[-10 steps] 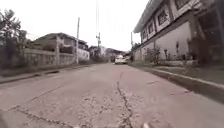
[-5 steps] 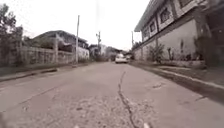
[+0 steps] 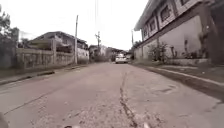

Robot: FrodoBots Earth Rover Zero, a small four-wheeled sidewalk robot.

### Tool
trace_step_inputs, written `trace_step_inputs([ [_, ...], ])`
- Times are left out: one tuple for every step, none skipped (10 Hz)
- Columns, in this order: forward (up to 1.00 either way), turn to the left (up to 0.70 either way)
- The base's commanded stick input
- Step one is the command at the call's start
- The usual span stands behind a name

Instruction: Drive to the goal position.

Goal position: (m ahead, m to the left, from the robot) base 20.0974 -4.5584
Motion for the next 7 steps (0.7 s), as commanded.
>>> trace_step_inputs([
  [0.7, 0.0],
  [0.7, 0.0],
  [0.7, 0.0],
  [0.7, 0.0],
  [0.7, 0.0],
  [0.7, 0.0],
  [0.7, 0.0],
])
